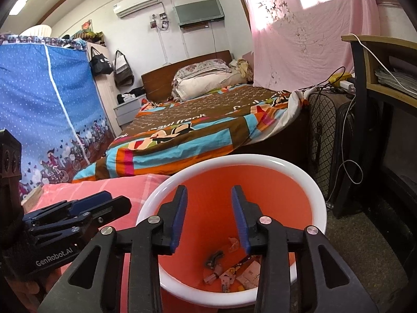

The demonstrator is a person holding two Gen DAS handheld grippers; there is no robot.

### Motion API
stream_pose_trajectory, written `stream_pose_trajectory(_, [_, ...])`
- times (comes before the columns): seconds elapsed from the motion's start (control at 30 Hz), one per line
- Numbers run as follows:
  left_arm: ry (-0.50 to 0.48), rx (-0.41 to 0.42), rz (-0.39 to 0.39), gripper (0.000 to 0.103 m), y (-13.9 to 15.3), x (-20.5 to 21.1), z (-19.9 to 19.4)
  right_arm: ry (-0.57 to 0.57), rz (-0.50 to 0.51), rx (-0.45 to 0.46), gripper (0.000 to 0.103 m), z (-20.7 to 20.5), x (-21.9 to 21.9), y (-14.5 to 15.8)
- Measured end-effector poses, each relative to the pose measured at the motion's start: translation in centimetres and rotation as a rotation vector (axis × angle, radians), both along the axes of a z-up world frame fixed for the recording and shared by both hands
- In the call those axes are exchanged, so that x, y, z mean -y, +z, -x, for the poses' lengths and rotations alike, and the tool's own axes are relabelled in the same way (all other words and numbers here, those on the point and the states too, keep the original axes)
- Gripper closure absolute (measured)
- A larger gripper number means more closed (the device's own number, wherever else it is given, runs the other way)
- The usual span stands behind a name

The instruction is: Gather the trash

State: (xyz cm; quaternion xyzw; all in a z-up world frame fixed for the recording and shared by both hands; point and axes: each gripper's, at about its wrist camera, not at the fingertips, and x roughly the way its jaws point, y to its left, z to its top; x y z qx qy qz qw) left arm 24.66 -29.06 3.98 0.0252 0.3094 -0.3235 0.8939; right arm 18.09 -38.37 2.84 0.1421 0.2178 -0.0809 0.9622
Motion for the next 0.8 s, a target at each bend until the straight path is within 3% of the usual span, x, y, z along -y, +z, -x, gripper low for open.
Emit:
stream_pose_trajectory(0.1, [0.027,0.011,0.006,0.034,0.2,-0.7,-0.1,-0.009,-0.002,0.004,0.059,0.1,0.0,0.0])
stream_pose_trajectory(0.37, [0.095,0.036,0.024,0.013,0.8,-2.4,-0.3,-0.032,-0.001,0.011,0.054,0.1,0.0,0.1])
stream_pose_trajectory(0.43, [0.122,0.046,0.022,0.006,0.8,-2.8,-0.3,-0.039,0.001,0.013,0.047,0.2,-0.1,0.1])
stream_pose_trajectory(0.5, [0.148,0.056,0.026,0.0,0.9,-3.3,-0.3,-0.044,-0.001,0.023,0.028,0.3,-0.1,0.2])
stream_pose_trajectory(0.63, [0.19,0.064,0.055,0.0,1.0,-4.5,-0.4,-0.057,0.002,0.034,0.019,0.4,-0.1,0.4])
stream_pose_trajectory(0.8, [0.238,0.075,0.071,0.0,1.2,-6.0,-0.7,-0.078,0.006,0.064,0.0,0.8,-0.3,0.6])
